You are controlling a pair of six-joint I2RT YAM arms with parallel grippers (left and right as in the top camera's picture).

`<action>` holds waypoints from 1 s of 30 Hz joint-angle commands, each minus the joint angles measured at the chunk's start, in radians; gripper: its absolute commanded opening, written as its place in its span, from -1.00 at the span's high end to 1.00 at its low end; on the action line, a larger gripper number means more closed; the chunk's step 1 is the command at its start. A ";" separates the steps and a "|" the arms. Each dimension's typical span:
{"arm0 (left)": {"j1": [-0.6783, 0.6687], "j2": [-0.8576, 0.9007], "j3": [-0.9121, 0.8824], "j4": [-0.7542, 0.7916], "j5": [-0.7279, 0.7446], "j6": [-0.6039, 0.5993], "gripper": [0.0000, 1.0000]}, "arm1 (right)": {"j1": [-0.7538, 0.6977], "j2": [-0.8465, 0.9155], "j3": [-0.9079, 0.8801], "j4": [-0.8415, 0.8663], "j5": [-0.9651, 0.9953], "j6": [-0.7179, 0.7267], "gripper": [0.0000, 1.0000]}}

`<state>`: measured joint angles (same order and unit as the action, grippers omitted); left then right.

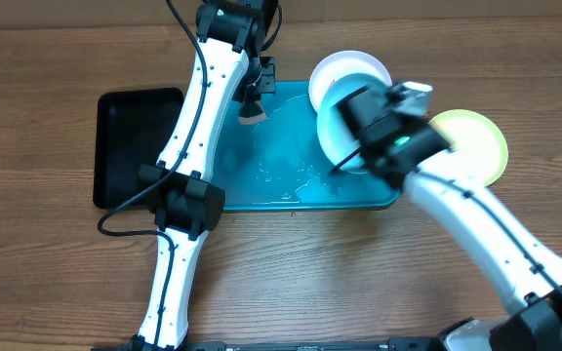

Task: Clean dirty plates on tray and stack at the side
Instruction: 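Lift the light blue plate with the right gripper onto the yellow plate, then release the light blue plate and move right gripper to the white plate rim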

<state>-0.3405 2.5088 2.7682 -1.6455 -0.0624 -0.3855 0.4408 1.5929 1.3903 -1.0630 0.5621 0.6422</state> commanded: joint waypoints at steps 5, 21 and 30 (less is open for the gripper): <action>-0.007 -0.008 0.000 0.004 0.011 -0.003 0.92 | -0.407 -0.022 -0.004 0.031 -0.459 -0.134 0.93; -0.008 -0.008 0.000 0.005 0.011 -0.003 0.92 | -0.792 0.277 -0.004 0.070 -0.497 -0.134 0.93; -0.008 -0.008 0.000 0.004 0.011 -0.003 0.92 | -0.792 0.319 0.067 0.025 -0.562 -0.135 -0.16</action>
<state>-0.3405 2.5088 2.7682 -1.6455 -0.0624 -0.3855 -0.3534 1.9236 1.3945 -1.0229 0.0536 0.5167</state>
